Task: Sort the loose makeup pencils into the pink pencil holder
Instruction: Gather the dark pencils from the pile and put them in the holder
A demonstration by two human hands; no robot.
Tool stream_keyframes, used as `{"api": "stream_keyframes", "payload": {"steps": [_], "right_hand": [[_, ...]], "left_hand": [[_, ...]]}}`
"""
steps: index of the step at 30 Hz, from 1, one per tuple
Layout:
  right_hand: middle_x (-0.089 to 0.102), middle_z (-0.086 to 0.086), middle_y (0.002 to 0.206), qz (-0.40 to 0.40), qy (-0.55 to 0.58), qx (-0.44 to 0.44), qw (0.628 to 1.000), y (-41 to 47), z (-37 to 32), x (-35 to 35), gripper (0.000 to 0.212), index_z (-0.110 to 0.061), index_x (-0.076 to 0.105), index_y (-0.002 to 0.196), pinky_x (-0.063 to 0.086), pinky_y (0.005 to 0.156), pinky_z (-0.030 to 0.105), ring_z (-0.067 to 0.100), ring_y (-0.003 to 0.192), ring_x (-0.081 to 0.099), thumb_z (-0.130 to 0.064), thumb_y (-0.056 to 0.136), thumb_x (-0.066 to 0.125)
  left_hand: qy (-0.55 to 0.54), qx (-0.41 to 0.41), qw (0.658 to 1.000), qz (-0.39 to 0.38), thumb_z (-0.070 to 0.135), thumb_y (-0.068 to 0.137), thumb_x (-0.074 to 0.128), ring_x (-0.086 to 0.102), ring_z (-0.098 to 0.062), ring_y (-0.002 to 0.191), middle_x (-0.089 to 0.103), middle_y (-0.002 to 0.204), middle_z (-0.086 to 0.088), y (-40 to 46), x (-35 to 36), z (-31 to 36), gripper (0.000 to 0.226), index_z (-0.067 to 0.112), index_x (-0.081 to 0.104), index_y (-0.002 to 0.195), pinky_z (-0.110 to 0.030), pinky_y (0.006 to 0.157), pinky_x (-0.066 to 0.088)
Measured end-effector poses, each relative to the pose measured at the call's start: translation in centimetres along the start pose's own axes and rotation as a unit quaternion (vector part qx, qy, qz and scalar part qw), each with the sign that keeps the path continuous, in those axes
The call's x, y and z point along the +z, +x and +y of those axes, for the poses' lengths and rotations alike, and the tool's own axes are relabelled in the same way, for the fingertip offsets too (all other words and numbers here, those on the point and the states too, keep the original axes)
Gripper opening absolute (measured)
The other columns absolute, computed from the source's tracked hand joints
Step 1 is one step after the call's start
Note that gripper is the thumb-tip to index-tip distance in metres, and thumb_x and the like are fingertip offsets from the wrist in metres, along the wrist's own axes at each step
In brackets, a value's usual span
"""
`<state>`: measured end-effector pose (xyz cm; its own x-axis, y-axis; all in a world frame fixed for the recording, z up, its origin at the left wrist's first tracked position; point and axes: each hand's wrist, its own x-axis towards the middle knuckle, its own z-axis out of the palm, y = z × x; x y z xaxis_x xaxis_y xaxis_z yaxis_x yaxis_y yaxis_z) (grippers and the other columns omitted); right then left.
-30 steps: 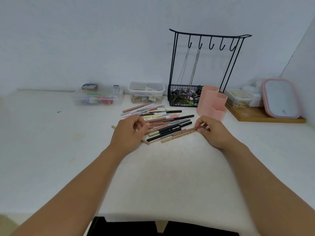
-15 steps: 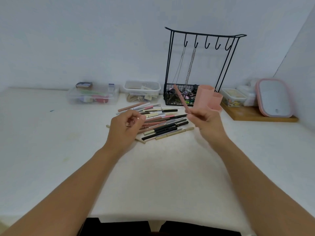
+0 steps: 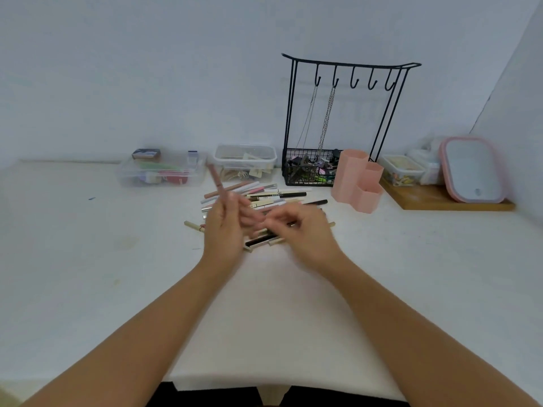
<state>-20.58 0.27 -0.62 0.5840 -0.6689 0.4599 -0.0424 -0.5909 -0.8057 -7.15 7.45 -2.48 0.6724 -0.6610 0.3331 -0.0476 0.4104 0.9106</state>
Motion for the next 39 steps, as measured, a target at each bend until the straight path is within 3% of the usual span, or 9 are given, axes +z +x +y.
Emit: {"api": "stream_keyframes", "payload": {"steps": [2, 5, 11, 15, 20, 27, 31, 36, 39], "right_hand": [[0.072, -0.003, 0.089, 0.047, -0.14, -0.006, 0.989, 1.1, 1.0, -3.7, 0.013, -0.013, 0.075, 0.097, 0.048, 0.074, 0.013, 0.007, 0.076, 0.062, -0.009, 0.085, 0.074], [0.07, -0.006, 0.097, 0.025, -0.257, 0.07, 0.963, 1.4, 3.6, -7.9, 0.01, -0.019, 0.075, 0.097, 0.051, 0.081, 0.03, 0.011, 0.083, 0.059, -0.018, 0.088, 0.072], [0.065, -0.007, 0.095, -0.006, -0.226, 0.098, 0.969, 1.3, 4.7, -7.3, 0.009, -0.024, 0.078, 0.089, 0.045, 0.072, 0.023, 0.006, 0.082, 0.054, -0.03, 0.087, 0.071], [0.062, -0.015, 0.093, -0.028, -0.257, 0.109, 0.96, 2.0, 5.4, -6.5, 0.011, -0.031, 0.078, 0.086, 0.051, 0.082, 0.034, 0.008, 0.089, 0.057, -0.039, 0.08, 0.074], [0.062, -0.011, 0.09, -0.056, -0.292, 0.083, 0.951, 2.2, 5.8, -6.8, 0.013, -0.032, 0.077, 0.084, 0.051, 0.077, 0.035, 0.009, 0.086, 0.057, -0.043, 0.079, 0.075], [0.065, -0.003, 0.093, -0.117, -0.245, 0.077, 0.959, 2.3, 5.9, -6.9, 0.005, -0.024, 0.07, 0.086, 0.046, 0.075, 0.027, 0.012, 0.085, 0.056, -0.028, 0.089, 0.07], [0.064, -0.008, 0.088, -0.118, -0.208, 0.069, 0.969, 1.9, 5.5, -7.1, 0.003, -0.019, 0.068, 0.087, 0.038, 0.061, 0.013, 0.004, 0.066, 0.047, -0.019, 0.089, 0.07], [0.067, -0.006, 0.08, -0.107, -0.128, 0.072, 0.983, 1.7, 5.6, -7.6, 0.009, -0.017, 0.076, 0.093, 0.041, 0.065, 0.021, 0.008, 0.066, 0.047, -0.011, 0.086, 0.074], [0.07, -0.002, 0.08, -0.073, -0.018, 0.098, 0.992, 1.7, 4.4, -8.1, 0.014, -0.008, 0.076, 0.099, 0.049, 0.07, 0.017, 0.003, 0.069, 0.057, -0.003, 0.087, 0.07]], "left_hand": [[0.0, -0.027, 0.998, 0.056, 0.034, 0.11, 0.038, 0.033, -0.012, 0.041, 0.041, 0.051, 0.001, 0.8, -1.2, 0.4, 0.039, 0.017, 0.05, 0.077, -0.025, 0.04, 0.03], [-0.049, -0.117, 0.989, 0.077, 0.033, 0.106, 0.049, 0.021, -0.01, 0.041, 0.03, 0.05, 0.005, 1.6, -2.6, 1.0, 0.039, 0.019, 0.047, 0.07, -0.021, 0.035, 0.019], [-0.086, -0.183, 0.979, -0.002, 0.043, 0.104, 0.047, 0.02, -0.008, 0.038, 0.026, 0.047, 0.006, 1.8, -2.7, 1.0, 0.045, 0.02, 0.05, 0.065, -0.02, 0.035, 0.016], [-0.085, -0.196, 0.977, -0.014, 0.041, 0.105, 0.045, 0.026, -0.01, 0.038, 0.029, 0.049, 0.003, 1.7, -3.0, 1.1, 0.047, 0.02, 0.05, 0.064, -0.021, 0.037, 0.018], [-0.048, -0.18, 0.982, -0.027, 0.038, 0.107, 0.045, 0.026, -0.013, 0.041, 0.029, 0.051, 0.0, 1.8, -2.6, 1.0, 0.048, 0.016, 0.051, 0.064, -0.022, 0.039, 0.019], [-0.039, -0.174, 0.984, -0.028, 0.037, 0.107, 0.045, 0.025, -0.013, 0.042, 0.03, 0.05, 0.0, 1.7, -2.6, 1.0, 0.049, 0.016, 0.052, 0.064, -0.023, 0.039, 0.019], [-0.034, -0.173, 0.984, -0.028, 0.037, 0.107, 0.044, 0.025, -0.013, 0.043, 0.03, 0.05, 0.0, 1.7, -2.6, 1.0, 0.048, 0.015, 0.051, 0.065, -0.023, 0.039, 0.019], [-0.034, -0.174, 0.984, -0.026, 0.038, 0.107, 0.045, 0.025, -0.013, 0.042, 0.03, 0.05, 0.0, 1.8, -2.6, 0.9, 0.048, 0.015, 0.052, 0.065, -0.022, 0.039, 0.02], [-0.046, -0.171, 0.984, -0.018, 0.037, 0.106, 0.048, 0.024, -0.012, 0.043, 0.03, 0.05, 0.001, 1.7, -2.7, 0.9, 0.044, 0.016, 0.053, 0.067, -0.022, 0.039, 0.021]]}}
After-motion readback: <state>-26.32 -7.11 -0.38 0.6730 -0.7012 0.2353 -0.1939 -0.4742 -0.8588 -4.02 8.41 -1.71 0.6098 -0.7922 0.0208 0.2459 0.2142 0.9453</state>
